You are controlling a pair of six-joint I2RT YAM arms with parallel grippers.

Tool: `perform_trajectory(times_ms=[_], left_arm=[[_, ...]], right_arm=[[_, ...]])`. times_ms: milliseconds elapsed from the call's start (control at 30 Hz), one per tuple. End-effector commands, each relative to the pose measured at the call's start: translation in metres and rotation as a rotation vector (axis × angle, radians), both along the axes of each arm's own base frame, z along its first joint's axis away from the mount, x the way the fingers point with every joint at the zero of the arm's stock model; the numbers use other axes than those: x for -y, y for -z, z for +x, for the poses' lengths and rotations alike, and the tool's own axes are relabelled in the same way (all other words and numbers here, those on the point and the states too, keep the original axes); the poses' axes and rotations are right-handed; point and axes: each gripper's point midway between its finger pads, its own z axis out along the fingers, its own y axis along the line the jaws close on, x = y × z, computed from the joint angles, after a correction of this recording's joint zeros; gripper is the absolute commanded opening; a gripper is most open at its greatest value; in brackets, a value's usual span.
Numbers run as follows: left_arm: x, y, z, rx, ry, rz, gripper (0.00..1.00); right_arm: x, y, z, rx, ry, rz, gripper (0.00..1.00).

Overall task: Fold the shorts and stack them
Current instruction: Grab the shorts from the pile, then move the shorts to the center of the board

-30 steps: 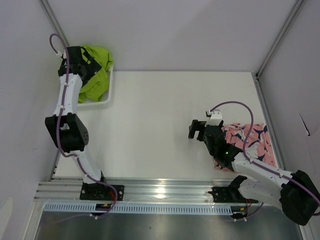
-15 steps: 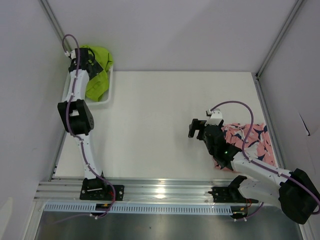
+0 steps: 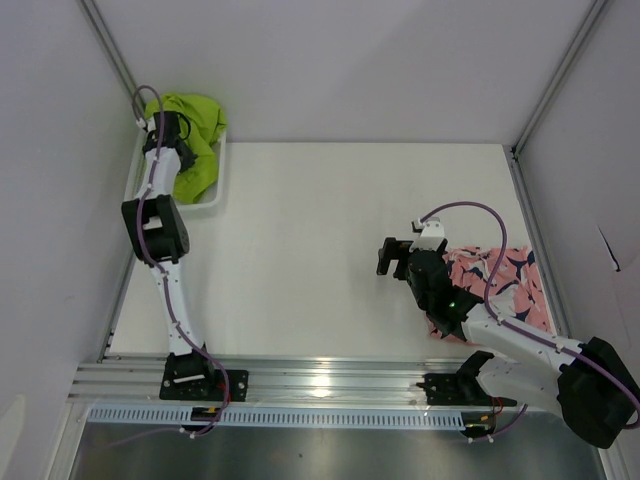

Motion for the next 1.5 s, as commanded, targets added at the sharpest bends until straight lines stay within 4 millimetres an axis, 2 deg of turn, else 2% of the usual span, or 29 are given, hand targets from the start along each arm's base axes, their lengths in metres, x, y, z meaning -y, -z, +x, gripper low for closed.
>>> perform_trajectory(times_ms=[0,33,67,167,200,300,333,400,433,500,533,600,633,667,700,733,767,833,867,900,933,1000,1033,1100,1133,1233,1300,1333,1467], left_arm=[[-0.010,-0.049,0.006,0.104,-0.016,0.011,0.00],[-0.013,-0.059,0.005,0.124,-0.025,0.024,0.00],[-0.013,-0.090,0.003,0.177,-0.030,0.037,0.00],[-0.014,-0.135,-0.005,0.262,-0.053,0.053,0.00],[-0.012,-0.171,-0.012,0.329,-0.063,0.055,0.00],[-0.002,-0.223,-0.027,0.440,-0.069,0.034,0.00],[0.004,-0.262,-0.039,0.521,-0.060,0.036,0.00],[0.022,-0.303,-0.053,0.608,-0.038,0.028,0.00],[0.034,-0.343,-0.071,0.684,-0.014,0.038,0.00],[0.059,-0.384,-0.093,0.751,0.034,0.050,0.00],[0.069,-0.422,-0.122,0.827,0.048,0.057,0.00],[0.094,-0.456,-0.153,0.914,0.097,0.041,0.00],[0.103,-0.463,-0.169,0.938,0.111,0.030,0.00],[0.120,-0.488,-0.209,1.011,0.145,0.010,0.00],[0.127,-0.507,-0.231,1.082,0.164,-0.001,0.00],[0.146,-0.503,-0.244,1.095,0.216,-0.042,0.00],[0.161,-0.530,-0.293,1.198,0.268,-0.078,0.00],[0.184,-0.520,-0.314,1.222,0.345,-0.173,0.00],[0.199,-0.525,-0.331,1.255,0.403,-0.222,0.00],[0.204,-0.529,-0.357,1.302,0.429,-0.277,0.00],[0.212,-0.519,-0.360,1.291,0.457,-0.319,0.00],[0.230,-0.522,-0.385,1.334,0.552,-0.408,0.00],[0.239,-0.512,-0.386,1.313,0.589,-0.439,0.00],[0.256,-0.494,-0.382,1.260,0.639,-0.497,0.00],[0.264,-0.479,-0.373,1.220,0.651,-0.509,0.00],[0.298,-0.421,-0.340,1.055,0.687,-0.541,0.00],[0.323,-0.389,-0.326,0.971,0.721,-0.549,0.00],[0.342,-0.357,-0.313,0.887,0.741,-0.548,0.00],[0.375,-0.310,-0.278,0.761,0.752,-0.545,0.00]], right_arm=[[0.002,-0.013,0.007,0.050,0.033,0.019,0.99],[0.002,-0.014,0.007,0.049,0.033,0.018,0.99],[0.002,-0.014,0.008,0.050,0.035,0.020,0.99],[0.002,-0.013,0.007,0.048,0.033,0.020,0.99],[0.002,-0.014,0.007,0.049,0.031,0.022,0.99],[0.001,-0.013,0.008,0.047,0.028,0.022,1.00],[0.000,-0.014,0.007,0.048,0.024,0.025,0.99],[0.000,-0.014,0.007,0.050,0.022,0.025,1.00],[0.000,-0.015,0.007,0.050,0.022,0.026,1.00],[0.001,-0.015,0.007,0.052,0.025,0.026,0.99],[0.002,-0.015,0.007,0.054,0.025,0.026,0.99],[0.002,-0.018,0.006,0.061,0.026,0.030,0.99],[0.003,-0.018,0.006,0.062,0.029,0.030,1.00],[0.004,-0.019,0.005,0.067,0.029,0.030,0.99],[0.005,-0.020,0.005,0.069,0.032,0.031,0.99],[0.005,-0.021,0.005,0.072,0.032,0.034,0.99],[0.006,-0.021,0.004,0.073,0.032,0.033,0.99],[0.006,-0.023,0.003,0.080,0.029,0.040,0.99],[0.006,-0.022,0.003,0.081,0.025,0.038,0.99],[0.006,-0.024,0.002,0.085,0.024,0.042,1.00],[0.006,-0.024,0.002,0.085,0.024,0.044,0.99],[0.008,-0.024,0.002,0.086,0.026,0.040,0.99],[0.009,-0.026,0.001,0.092,0.028,0.045,0.99],[0.011,-0.027,0.001,0.097,0.033,0.047,0.99],[0.011,-0.027,0.000,0.097,0.032,0.046,0.99],[0.010,-0.028,0.000,0.102,0.024,0.051,0.99],[0.011,-0.029,0.000,0.104,0.024,0.054,0.99],[0.011,-0.029,0.000,0.102,0.026,0.054,0.99],[0.013,-0.027,0.000,0.098,0.027,0.056,1.00]])
